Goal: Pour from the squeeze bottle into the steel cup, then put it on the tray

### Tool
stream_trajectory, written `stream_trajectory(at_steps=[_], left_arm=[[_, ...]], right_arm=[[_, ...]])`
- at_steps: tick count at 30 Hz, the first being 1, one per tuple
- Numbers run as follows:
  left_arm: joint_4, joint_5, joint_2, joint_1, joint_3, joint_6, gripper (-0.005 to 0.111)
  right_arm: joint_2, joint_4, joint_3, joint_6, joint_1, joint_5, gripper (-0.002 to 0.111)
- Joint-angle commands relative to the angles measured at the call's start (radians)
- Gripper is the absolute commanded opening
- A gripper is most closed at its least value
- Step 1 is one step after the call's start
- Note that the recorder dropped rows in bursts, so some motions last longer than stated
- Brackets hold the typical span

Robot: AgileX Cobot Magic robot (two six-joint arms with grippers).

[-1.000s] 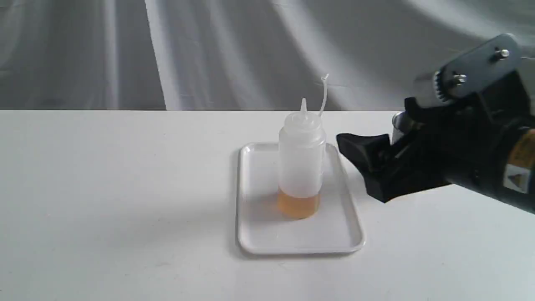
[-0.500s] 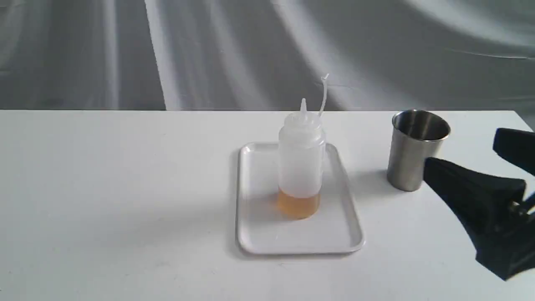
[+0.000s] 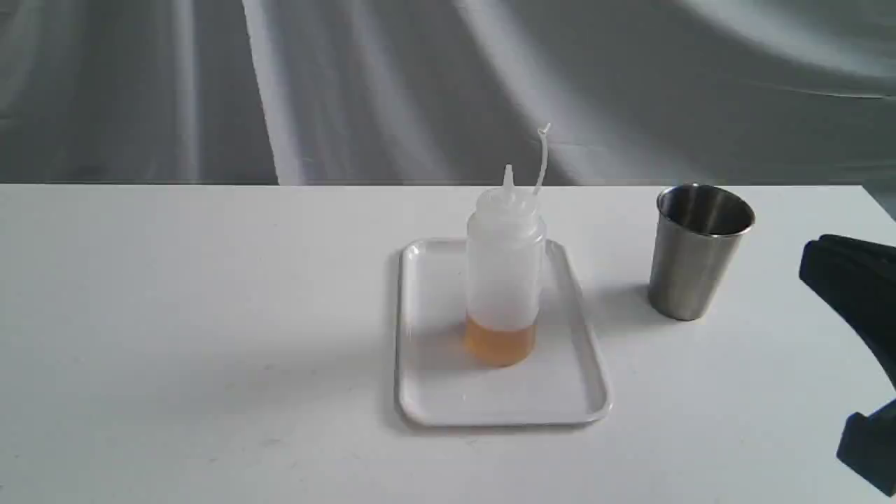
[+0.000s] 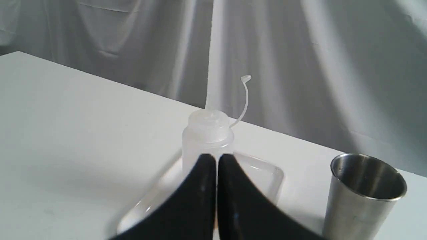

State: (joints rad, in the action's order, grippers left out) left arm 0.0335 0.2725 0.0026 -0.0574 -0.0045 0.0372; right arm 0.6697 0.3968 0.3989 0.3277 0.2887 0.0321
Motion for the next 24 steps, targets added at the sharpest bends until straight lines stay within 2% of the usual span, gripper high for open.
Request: stream_trajectory(at_steps=[1, 17, 24], left_arm=[[-0.001, -0.007, -0.003, -0.006, 0.004, -0.003, 0.0], [-0.001, -0.007, -0.003, -0.006, 0.004, -0.005, 0.0], [-0.001, -0.007, -0.003, -0.006, 0.004, -0.001, 0.0]], right_arm=[[-0.002, -0.047, -0.008, -0.005, 0.001, 0.001, 0.0], [-0.043, -0.05, -0.022, -0.005, -0.001, 0.001, 0.0], [-0.18, -0.345, -0.114, -0.003, -0.015, 0.003, 0.0]])
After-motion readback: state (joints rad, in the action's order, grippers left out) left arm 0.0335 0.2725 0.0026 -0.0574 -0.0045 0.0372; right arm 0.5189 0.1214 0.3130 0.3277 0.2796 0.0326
